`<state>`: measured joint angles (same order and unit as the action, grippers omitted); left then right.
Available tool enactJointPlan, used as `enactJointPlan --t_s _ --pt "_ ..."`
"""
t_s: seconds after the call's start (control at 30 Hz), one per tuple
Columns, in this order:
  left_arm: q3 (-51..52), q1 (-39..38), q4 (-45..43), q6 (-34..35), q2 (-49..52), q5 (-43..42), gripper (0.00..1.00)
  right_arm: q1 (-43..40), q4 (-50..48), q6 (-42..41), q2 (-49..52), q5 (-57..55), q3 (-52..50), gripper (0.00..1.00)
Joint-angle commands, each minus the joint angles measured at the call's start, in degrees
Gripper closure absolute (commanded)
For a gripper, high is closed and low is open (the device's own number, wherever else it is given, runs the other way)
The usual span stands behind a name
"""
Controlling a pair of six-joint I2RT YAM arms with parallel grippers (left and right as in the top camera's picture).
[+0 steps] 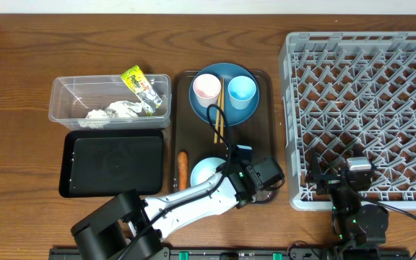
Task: Sort waste into correct bins and load items into the dishwasher rack
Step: 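Grasp the rim of the light-blue rice bowl with the left gripper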
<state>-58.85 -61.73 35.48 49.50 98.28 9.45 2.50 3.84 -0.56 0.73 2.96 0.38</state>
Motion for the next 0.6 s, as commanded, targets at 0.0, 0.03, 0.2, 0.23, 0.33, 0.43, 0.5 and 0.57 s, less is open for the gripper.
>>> enactJointPlan --t_s 0.0,0.03,0.2,0.23,0.33,0.43,0.5,0.57 --pt "0.48 -0.22 0.02 0.09 -0.44 0.70 0.94 0.52 0.24 0.44 -0.09 -0.15 -0.07 0.01" --pt "0.48 -0.22 0.02 0.09 -0.79 0.70 0.94 0.52 0.24 0.42 -0.09 -0.15 -0.07 0.01" --pt "0.48 -0.22 0.46 -0.66 -3.89 0.68 0.94 0.52 0.24 0.44 -0.09 -0.15 -0.07 0.01" --pt "0.48 -0.22 0.55 -0.98 -4.72 0.66 0.94 0.52 0.24 0.44 -0.09 -0.15 -0.07 0.01" --pt "0.48 -0.22 1.57 -0.96 -7.19 0.20 0.94 0.52 0.24 0.44 -0.09 -0.15 -0.07 0.01" --pt "0.48 -0.22 2.69 -0.96 -9.35 -0.02 0.94 0.52 0.24 0.44 -0.09 -0.15 -0.07 0.01" --pt "0.48 -0.22 3.96 -0.98 -10.54 0.00 0.94 0.52 0.24 0.42 -0.09 -0.15 -0.07 0.01" --pt "0.48 -0.22 5.03 -0.98 -11.58 0.02 0.94 0.52 0.24 0.44 -0.09 -0.15 -0.07 0.01"
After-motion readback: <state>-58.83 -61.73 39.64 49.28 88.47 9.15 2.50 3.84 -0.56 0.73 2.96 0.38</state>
